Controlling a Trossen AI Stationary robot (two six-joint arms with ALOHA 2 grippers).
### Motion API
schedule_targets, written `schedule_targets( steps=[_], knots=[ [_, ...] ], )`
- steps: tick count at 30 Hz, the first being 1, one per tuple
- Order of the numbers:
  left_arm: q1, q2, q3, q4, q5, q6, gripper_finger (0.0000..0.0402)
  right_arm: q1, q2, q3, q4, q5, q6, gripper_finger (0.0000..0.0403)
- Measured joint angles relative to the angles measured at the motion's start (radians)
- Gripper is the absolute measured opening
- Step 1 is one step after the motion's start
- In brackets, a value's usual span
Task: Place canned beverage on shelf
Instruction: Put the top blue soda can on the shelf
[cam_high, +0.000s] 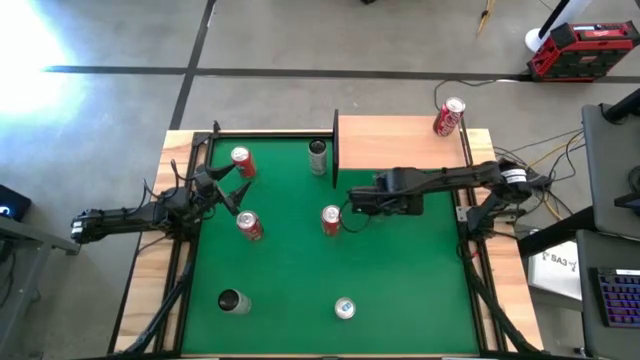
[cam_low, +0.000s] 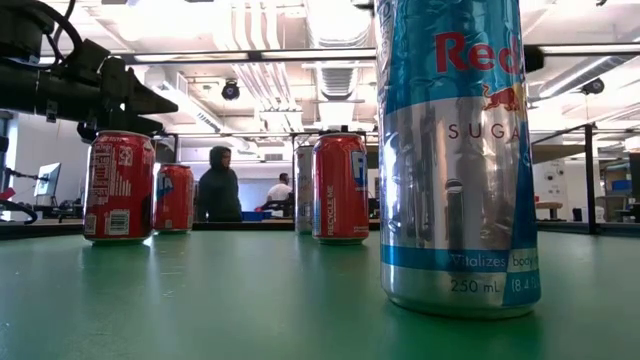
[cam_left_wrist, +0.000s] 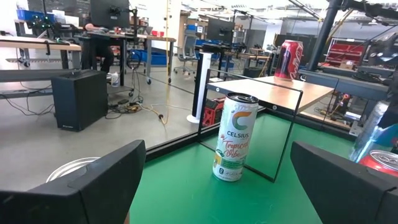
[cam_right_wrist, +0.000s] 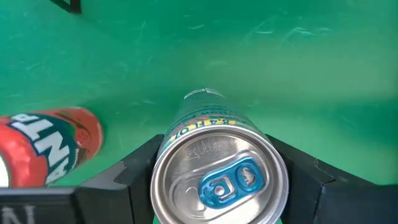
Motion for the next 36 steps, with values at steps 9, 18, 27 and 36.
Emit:
schedule_targets(
  steps=[9,18,27,36],
  knots=[
    [0.000,0.000,0.000,0.000,0.000,0.000,0.0386,-0.063,0.068,0.000,0.125,-0.052,-0.153,0.0240],
    [0.000,0.000,0.000,0.000,0.000,0.000,0.0386,-0.082,0.088,0.000,0.138,-0.050,-0.167,0.0240],
    [0.000,0.000,0.000,0.001,0.000,0.000,0.0386,-0.080,0.088,-0.007,0.157,-0.039,-0.169,0.0262],
    [0.000,0.000,0.000,0.001,0.000,0.000,0.0386,-0.080,0.087,-0.021,0.171,-0.035,-0.168,0.0262]
  ],
)
